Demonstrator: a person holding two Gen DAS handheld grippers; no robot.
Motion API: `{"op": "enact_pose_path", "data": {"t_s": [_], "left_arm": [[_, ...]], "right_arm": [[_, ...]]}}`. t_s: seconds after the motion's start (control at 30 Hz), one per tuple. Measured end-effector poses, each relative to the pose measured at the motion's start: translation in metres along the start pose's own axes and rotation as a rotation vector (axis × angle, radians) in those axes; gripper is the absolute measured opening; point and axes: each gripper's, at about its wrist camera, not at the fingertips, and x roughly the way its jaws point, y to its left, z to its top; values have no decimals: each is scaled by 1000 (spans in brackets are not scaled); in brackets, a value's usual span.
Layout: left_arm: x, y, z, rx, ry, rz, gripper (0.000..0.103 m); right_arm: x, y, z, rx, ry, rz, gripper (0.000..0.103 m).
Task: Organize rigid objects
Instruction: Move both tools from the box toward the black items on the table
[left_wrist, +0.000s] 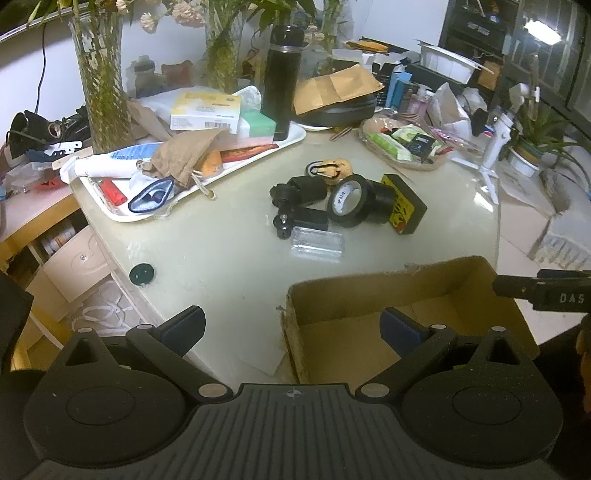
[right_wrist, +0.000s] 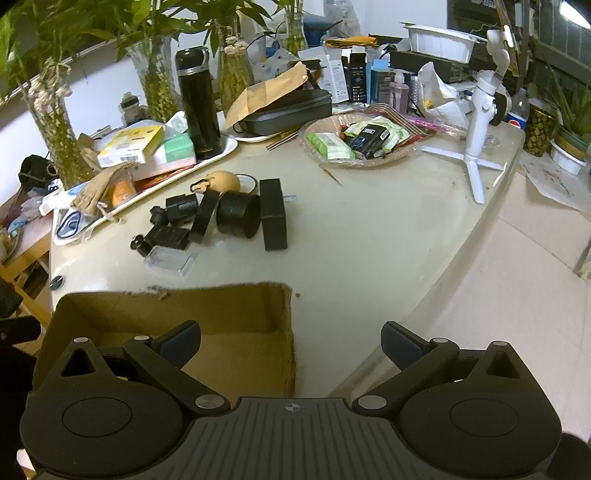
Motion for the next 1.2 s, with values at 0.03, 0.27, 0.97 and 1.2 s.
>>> {"op": "enact_pose_path", "data": {"t_s": [0.03, 0.27, 0.97, 1.2], "left_arm": [[1, 0, 1, 1, 1, 1, 103], [13, 2, 12, 8, 7, 3, 103], [61, 9, 53, -2, 16, -1, 103], [78, 15, 67, -9, 12, -12, 103]], "right_arm": [[2, -1, 3, 3, 0, 0, 103], [14, -5, 18, -2, 0, -5, 103], [68, -22, 55, -10, 26, 13, 103], [84, -22, 67, -27, 23, 51, 103]]}}
